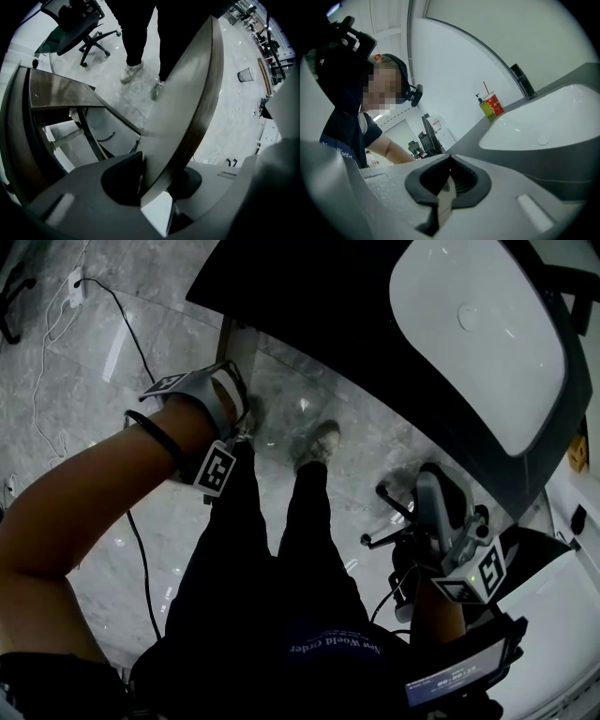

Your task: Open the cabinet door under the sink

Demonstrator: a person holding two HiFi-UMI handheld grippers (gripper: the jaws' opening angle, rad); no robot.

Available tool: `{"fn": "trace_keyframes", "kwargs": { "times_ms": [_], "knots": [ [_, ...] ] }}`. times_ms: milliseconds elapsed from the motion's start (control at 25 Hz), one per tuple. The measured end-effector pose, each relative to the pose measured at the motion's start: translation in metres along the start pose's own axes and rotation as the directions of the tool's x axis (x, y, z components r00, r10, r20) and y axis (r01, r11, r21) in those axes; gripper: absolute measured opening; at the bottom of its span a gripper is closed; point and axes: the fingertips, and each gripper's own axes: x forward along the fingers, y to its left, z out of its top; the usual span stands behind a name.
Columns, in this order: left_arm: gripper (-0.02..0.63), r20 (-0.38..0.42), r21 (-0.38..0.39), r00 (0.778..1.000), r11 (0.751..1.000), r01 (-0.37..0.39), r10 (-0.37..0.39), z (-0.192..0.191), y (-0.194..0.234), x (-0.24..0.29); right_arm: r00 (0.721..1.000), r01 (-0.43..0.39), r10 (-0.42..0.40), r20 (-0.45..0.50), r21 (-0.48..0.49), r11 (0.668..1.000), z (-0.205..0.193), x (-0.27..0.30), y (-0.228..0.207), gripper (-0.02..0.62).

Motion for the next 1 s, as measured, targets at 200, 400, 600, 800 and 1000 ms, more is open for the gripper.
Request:
{"fn": "trace_keyframes", "kwargs": {
  "times_ms": [200, 400, 600, 800, 1000],
  "knots": [
    [0.104, -0.021, 0.064, 0.999, 0.997, -0.033, 0.034, -0.006, -0.007, 0.004, 1.0, 0.005, -0.005, -0.004, -0.006, 1.0, 0.003, 0.002, -0.002, 0.0],
    [0.106, -0.026, 0.102, 0.997, 0.992, -0.068, 0.071, -0.007, -0.018, 0.004, 1.0, 0.0, 0.0, -0.006, -0.017, 1.0, 0.0, 0.009, 0.007, 0.0],
    [0.109, -0.027, 0.145, 0.995, 0.985, -0.089, 0.094, -0.011, -0.028, 0.006, 1.0, 0.007, -0.007, -0.004, -0.036, 0.999, 0.0, 0.021, 0.01, 0.0],
    [0.112, -0.023, 0.217, 0.993, 0.97, -0.11, 0.118, -0.018, -0.039, 0.008, 1.0, 0.01, -0.01, -0.011, -0.025, 1.0, -0.001, 0.027, 0.011, 0.0],
    [0.115, -0.009, 0.276, 0.988, 0.95, -0.148, 0.157, -0.024, -0.044, 0.011, 1.0, 0.002, -0.003, -0.01, -0.043, 0.999, 0.0, 0.032, 0.011, 0.0]
  ]
}}
